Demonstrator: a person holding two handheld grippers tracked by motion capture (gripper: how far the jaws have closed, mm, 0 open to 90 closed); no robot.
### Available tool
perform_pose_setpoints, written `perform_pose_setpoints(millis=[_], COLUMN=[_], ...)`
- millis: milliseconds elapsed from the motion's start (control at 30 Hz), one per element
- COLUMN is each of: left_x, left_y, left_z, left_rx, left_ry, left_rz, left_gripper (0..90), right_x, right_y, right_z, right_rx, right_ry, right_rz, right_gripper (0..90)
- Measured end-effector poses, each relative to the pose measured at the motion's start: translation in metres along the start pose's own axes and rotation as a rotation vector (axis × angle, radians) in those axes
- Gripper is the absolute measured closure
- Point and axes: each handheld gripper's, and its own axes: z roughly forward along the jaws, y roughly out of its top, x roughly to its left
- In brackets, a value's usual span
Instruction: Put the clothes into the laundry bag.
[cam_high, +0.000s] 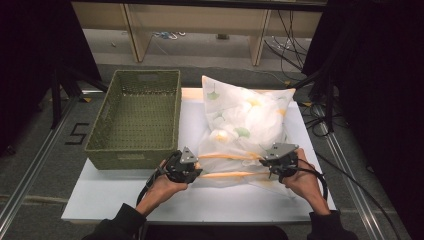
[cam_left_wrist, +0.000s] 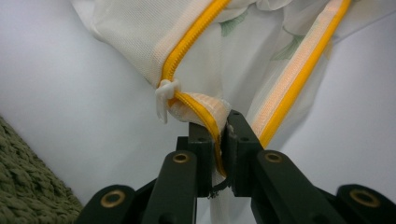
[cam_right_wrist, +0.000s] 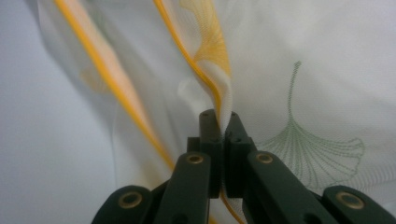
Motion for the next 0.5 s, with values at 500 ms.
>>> perform_pose_setpoints(millis=[500], left_x=[0.011], left_y=[-0.004], left_z=[0.003], left_rx=[0.013], left_ry=[-0.032], left_rz=[-0.125], left_gripper=[46.5], right_x=[-0.002], right_y=[-0.025], right_z=[0.010], right_rx=[0.042], right_ry=[0.015], right_rz=[0.065], right_gripper=[89.7])
